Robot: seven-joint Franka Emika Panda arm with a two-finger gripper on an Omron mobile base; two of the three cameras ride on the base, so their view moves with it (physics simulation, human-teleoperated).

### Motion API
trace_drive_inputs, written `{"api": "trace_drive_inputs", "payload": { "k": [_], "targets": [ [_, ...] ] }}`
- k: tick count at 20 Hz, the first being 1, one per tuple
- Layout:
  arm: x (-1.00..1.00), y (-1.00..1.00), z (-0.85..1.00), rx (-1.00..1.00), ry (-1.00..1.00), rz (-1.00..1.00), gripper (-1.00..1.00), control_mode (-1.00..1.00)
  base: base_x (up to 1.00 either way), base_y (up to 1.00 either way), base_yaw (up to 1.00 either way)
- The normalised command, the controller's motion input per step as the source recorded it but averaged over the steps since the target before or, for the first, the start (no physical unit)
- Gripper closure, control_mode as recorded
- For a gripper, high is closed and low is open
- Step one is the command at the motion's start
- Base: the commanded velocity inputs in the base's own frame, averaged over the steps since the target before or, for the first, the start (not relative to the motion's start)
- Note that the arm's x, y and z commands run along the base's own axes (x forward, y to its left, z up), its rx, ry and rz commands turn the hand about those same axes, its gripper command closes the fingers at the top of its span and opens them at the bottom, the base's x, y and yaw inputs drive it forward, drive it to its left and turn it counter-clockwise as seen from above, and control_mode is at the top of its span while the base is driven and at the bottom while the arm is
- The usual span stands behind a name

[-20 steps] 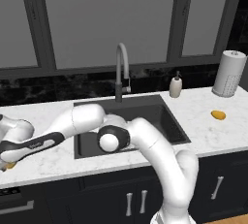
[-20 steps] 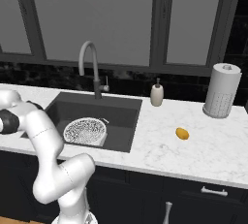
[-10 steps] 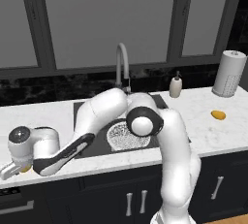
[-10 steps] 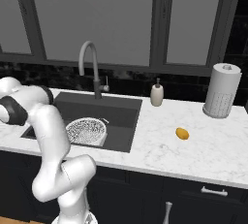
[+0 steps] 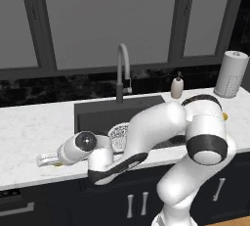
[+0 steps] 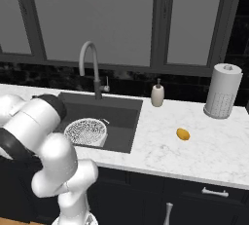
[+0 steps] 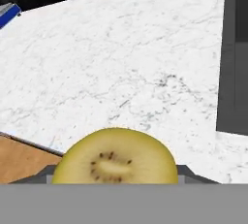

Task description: Put the colander in the sink, put the mango, kiwi in the colander, and turn on the sink faucet and pour water over the colander.

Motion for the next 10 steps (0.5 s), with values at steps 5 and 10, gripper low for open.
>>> {"api": "trace_drive_inputs", "payload": {
  "k": [5, 10],
  "targets": [
    [-0.01, -1.00, 1.00, 0.30, 0.26, -0.32, 1.00, -1.00, 0.00, 0.00, 0.00],
    [0.00, -0.87, 1.00, 0.25, 0.25, -0.24, 1.00, -1.00, 0.00, 0.00, 0.00]
  ]
}}
